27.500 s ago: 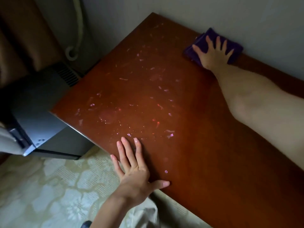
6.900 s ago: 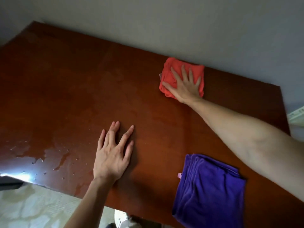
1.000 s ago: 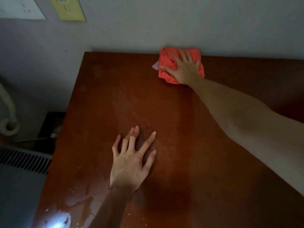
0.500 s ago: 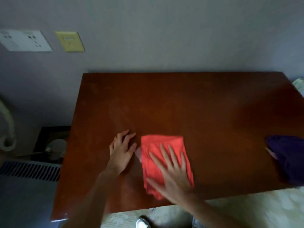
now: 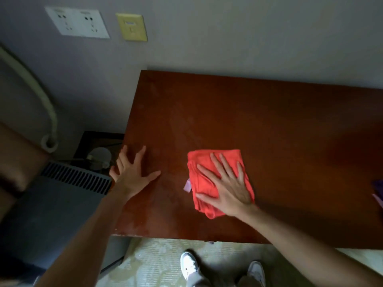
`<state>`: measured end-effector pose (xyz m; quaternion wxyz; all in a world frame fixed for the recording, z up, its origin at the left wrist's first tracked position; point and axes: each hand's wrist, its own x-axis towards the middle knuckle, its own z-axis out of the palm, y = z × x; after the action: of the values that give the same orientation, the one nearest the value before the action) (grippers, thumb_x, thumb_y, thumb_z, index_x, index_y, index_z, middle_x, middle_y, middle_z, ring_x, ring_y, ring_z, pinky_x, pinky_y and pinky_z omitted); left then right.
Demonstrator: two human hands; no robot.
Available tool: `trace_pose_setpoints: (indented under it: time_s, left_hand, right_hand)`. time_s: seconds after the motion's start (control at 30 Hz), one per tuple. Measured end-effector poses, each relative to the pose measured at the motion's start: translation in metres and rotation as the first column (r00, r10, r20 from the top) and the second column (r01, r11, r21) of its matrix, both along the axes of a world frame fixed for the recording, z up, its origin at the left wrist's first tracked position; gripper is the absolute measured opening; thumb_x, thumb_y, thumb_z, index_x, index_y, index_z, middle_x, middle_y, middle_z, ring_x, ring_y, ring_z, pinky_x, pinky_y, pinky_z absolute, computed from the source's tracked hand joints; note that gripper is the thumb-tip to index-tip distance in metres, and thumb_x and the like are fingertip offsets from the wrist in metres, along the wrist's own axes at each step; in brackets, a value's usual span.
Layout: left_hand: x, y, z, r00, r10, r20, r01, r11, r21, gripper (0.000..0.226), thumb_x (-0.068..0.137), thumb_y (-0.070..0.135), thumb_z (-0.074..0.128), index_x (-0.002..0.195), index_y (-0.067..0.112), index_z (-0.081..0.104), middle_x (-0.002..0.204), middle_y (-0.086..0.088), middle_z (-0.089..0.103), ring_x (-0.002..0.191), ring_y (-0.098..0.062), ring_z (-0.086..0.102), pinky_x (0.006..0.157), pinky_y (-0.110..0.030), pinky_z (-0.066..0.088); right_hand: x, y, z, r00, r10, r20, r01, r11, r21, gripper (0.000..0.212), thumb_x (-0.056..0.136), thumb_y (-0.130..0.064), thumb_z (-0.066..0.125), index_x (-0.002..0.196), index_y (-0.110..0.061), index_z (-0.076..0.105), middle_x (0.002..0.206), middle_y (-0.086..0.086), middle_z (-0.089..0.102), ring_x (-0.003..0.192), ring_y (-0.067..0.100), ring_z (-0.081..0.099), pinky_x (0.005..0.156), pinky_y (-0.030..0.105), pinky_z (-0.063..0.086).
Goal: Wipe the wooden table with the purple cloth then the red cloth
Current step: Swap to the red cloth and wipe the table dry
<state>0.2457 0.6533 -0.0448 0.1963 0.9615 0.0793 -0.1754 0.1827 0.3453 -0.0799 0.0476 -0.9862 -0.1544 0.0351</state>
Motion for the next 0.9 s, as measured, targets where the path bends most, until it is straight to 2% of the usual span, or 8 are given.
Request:
trace_pose_setpoints:
  time_s: [0.1,0.17,0.3,0.47,0.53,0.73,0.83,0.9]
  left_hand:
    - [-0.018,0.017,-0.012,0.978,0.189,-0.092,-0.195,0.979,-0.064,0.113,0.065,0.08,0.063,0.15,0.049,-0.004,0.159,-0.007,-0.007,0.148,-0.032,0.003,0.116,-0.063,0.004]
    - [-0.023,0.017,-0.016,0.96,0.252,-0.118,-0.267,0.955,-0.128,0.116,0.06,0.083,0.059,0.148,0.052,-0.01,0.157,-0.01,0.003,0.146,-0.031,0.009,0.115,-0.062,0.006]
    - [-0.019,0.018,-0.017,0.958,0.245,-0.151,-0.264,0.955,-0.131,0.12,0.052,0.087,0.051,0.147,0.052,-0.015,0.153,-0.012,0.009,0.143,-0.031,0.014,0.114,-0.058,0.011]
    - [-0.02,0.022,-0.024,0.965,0.23,-0.125,-0.247,0.958,-0.146,0.115,0.057,0.089,0.046,0.144,0.054,-0.02,0.151,-0.01,0.008,0.142,-0.029,0.012,0.113,-0.056,0.01]
    - [-0.022,0.022,-0.03,0.97,0.222,-0.096,-0.234,0.963,-0.133,0.114,0.06,0.088,0.047,0.145,0.053,-0.02,0.15,-0.009,0.008,0.141,-0.028,0.013,0.113,-0.056,0.01]
    - [-0.02,0.021,-0.033,0.98,0.188,-0.061,-0.194,0.975,-0.109,0.111,0.071,0.083,0.052,0.148,0.047,-0.02,0.152,-0.012,0.006,0.144,-0.029,0.007,0.115,-0.058,0.006]
    - [-0.02,0.02,-0.027,0.981,0.183,-0.065,-0.19,0.974,-0.12,0.111,0.072,0.083,0.051,0.148,0.046,-0.021,0.155,-0.013,0.002,0.145,-0.03,0.004,0.115,-0.059,0.004]
    - [-0.021,0.02,-0.024,0.98,0.179,-0.087,-0.189,0.973,-0.128,0.11,0.074,0.081,0.052,0.149,0.045,-0.02,0.157,-0.014,0.0,0.146,-0.031,0.002,0.115,-0.059,0.002]
  right_hand:
    - [0.073,0.007,0.0,1.0,-0.014,-0.026,0.015,1.0,0.025,0.086,0.086,-0.091,0.029,0.162,-0.051,0.018,0.176,0.0,0.008,0.163,0.026,0.005,0.122,0.07,0.013]
    - [0.116,0.013,0.002,0.998,-0.044,-0.047,0.045,0.999,0.018,0.087,0.085,-0.092,0.025,0.162,-0.052,0.015,0.177,-0.002,0.005,0.162,0.025,0.003,0.124,0.069,0.008]
    - [0.201,0.017,0.006,0.988,-0.145,-0.043,0.148,0.986,0.077,0.082,0.088,-0.088,0.033,0.161,-0.053,0.019,0.176,-0.001,0.008,0.162,0.024,0.007,0.122,0.068,0.008]
    - [0.316,0.021,0.009,0.937,-0.346,-0.035,0.347,0.925,0.156,0.078,0.091,-0.083,0.044,0.16,-0.05,0.026,0.176,0.001,0.012,0.161,0.026,0.009,0.121,0.073,0.01]
    - [0.344,0.021,0.004,0.926,-0.378,0.0,0.371,0.909,0.188,0.079,0.092,-0.082,0.045,0.161,-0.046,0.029,0.175,0.004,0.016,0.161,0.028,0.011,0.12,0.075,0.011]
    - [0.332,0.026,0.008,0.923,-0.38,-0.057,0.384,0.911,0.153,0.083,0.092,-0.084,0.04,0.163,-0.046,0.022,0.176,0.0,0.01,0.161,0.031,0.008,0.122,0.072,0.007]
    - [0.279,0.037,0.013,0.94,-0.33,-0.081,0.338,0.935,0.112,0.082,0.093,-0.083,0.038,0.164,-0.046,0.018,0.177,-0.001,0.005,0.161,0.031,0.005,0.123,0.07,0.007]
    - [0.216,0.053,0.012,0.961,-0.264,-0.086,0.27,0.961,0.061,0.087,0.089,-0.089,0.029,0.164,-0.047,0.016,0.177,-0.001,0.003,0.162,0.03,0.004,0.123,0.069,0.008]
